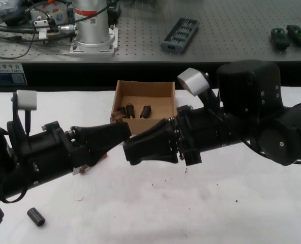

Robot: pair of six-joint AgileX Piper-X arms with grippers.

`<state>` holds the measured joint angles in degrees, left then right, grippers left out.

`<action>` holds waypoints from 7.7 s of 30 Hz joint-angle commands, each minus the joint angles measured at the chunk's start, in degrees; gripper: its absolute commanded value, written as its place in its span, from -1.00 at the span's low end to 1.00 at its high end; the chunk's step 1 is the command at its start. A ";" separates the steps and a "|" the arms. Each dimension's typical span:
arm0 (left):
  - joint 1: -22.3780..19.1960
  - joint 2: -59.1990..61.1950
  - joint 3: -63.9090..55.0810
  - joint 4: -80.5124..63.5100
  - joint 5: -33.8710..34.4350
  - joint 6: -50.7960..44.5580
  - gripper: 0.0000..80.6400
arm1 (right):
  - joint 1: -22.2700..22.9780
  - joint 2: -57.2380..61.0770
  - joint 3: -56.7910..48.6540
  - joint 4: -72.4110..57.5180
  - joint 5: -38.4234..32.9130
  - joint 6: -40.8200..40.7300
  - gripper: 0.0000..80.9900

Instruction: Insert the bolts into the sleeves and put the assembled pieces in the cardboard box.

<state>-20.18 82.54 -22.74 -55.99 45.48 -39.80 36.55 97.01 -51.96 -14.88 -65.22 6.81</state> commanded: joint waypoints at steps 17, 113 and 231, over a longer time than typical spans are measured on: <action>-0.26 -0.02 0.18 3.36 6.91 7.15 -1.00 | -1.89 -1.23 -0.96 -2.65 1.71 1.31 -0.89; 4.46 -55.72 -0.13 56.65 -18.35 20.03 -0.31 | 11.05 36.37 -66.98 67.24 54.05 30.17 -0.25; 4.46 -2.58 -26.95 77.40 -27.22 46.43 0.02 | 1.63 -8.10 -12.69 32.64 46.10 0.41 -1.00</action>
<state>-15.83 79.07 -48.48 22.00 18.20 5.58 38.24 89.06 -64.32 19.90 -18.36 7.68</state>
